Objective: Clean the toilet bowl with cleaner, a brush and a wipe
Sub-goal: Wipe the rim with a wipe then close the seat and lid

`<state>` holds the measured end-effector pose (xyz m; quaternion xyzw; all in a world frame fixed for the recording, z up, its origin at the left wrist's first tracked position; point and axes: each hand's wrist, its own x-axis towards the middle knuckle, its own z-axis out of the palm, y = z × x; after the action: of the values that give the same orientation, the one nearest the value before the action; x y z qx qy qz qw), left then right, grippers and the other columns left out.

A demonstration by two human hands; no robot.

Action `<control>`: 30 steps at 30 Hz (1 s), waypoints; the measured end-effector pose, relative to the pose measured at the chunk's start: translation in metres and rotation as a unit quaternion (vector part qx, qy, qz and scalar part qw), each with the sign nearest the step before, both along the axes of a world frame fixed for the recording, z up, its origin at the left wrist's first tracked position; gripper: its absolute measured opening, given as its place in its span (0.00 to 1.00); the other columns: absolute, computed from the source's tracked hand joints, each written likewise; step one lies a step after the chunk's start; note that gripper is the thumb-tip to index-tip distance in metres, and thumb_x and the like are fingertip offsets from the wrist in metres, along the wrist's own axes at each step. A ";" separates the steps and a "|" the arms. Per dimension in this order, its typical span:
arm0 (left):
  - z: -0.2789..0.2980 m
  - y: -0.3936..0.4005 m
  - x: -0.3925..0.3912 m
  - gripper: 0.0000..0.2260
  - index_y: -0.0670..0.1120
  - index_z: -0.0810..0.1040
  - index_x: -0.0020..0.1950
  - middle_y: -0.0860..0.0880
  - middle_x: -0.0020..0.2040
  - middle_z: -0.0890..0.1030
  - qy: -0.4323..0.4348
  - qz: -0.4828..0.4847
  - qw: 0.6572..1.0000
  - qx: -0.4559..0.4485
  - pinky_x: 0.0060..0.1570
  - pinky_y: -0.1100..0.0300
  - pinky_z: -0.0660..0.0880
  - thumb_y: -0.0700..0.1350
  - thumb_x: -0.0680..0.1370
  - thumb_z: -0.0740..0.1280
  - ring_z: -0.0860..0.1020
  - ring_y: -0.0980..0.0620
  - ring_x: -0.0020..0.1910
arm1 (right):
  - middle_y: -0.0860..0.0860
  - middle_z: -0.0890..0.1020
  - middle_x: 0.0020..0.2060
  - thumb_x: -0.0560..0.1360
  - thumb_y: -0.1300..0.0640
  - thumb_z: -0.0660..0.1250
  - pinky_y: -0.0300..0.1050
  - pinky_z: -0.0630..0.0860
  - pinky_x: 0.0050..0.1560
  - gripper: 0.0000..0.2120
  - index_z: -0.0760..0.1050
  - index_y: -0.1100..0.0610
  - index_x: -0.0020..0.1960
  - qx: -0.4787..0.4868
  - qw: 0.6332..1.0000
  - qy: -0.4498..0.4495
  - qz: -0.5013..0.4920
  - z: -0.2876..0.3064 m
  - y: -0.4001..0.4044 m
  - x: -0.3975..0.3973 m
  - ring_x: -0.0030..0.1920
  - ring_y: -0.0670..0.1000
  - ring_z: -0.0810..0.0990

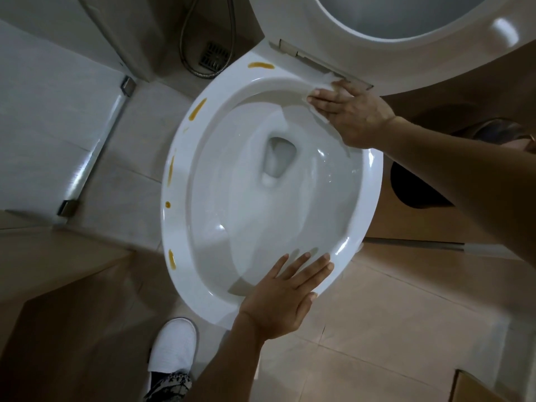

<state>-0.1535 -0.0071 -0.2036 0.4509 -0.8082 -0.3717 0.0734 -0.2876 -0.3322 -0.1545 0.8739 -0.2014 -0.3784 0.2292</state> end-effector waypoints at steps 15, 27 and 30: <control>0.002 0.002 -0.001 0.23 0.53 0.50 0.78 0.55 0.78 0.50 0.005 0.013 1.000 -0.011 0.73 0.48 0.56 0.50 0.83 0.49 0.50 0.54 0.77 | 0.58 0.81 0.57 0.76 0.56 0.54 0.63 0.66 0.66 0.20 0.81 0.64 0.56 0.091 0.946 -0.271 -0.156 -0.006 0.118 -0.073 0.64 0.58 0.76; 0.002 0.001 -0.001 0.23 0.52 0.49 0.78 0.55 0.78 0.50 -0.008 0.008 1.000 -0.017 0.73 0.48 0.56 0.51 0.83 0.47 0.50 0.54 0.77 | 0.51 0.52 0.77 0.81 0.48 0.39 0.53 0.48 0.76 0.27 0.49 0.54 0.79 0.182 0.908 -0.278 -0.255 -0.002 0.114 -0.101 0.77 0.52 0.51; 0.002 0.001 -0.001 0.23 0.52 0.49 0.79 0.55 0.78 0.50 -0.008 0.006 1.000 -0.011 0.73 0.48 0.55 0.51 0.83 0.46 0.50 0.54 0.77 | 0.50 0.49 0.78 0.81 0.45 0.39 0.50 0.47 0.77 0.28 0.47 0.54 0.79 0.208 0.876 -0.318 -0.298 -0.005 0.125 -0.100 0.78 0.51 0.47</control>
<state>-0.1548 -0.0066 -0.2015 0.4576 -0.8103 -0.3584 0.0742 -0.3877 -0.2071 -0.1592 0.8732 -0.4311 -0.1637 -0.1576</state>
